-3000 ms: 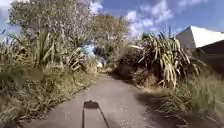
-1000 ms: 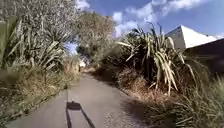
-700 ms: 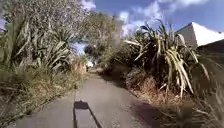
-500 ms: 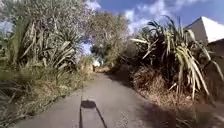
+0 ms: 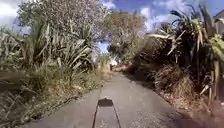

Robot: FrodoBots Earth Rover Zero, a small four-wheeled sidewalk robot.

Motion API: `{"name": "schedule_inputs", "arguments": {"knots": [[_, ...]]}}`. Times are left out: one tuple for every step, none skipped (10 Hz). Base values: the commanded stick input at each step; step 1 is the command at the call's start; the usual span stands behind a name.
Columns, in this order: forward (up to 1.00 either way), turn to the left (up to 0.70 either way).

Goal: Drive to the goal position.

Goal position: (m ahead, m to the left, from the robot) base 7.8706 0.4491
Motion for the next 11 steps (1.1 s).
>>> {"name": "schedule_inputs", "arguments": {"knots": [[0.7, -0.16], [0.7, -0.35], [0.7, -0.35], [0.7, -0.35], [0.7, -0.35], [0.7, -0.35], [0.7, -0.35], [0.7, -0.35], [0.7, -0.35], [0.7, -0.35], [0.7, -0.35]]}}
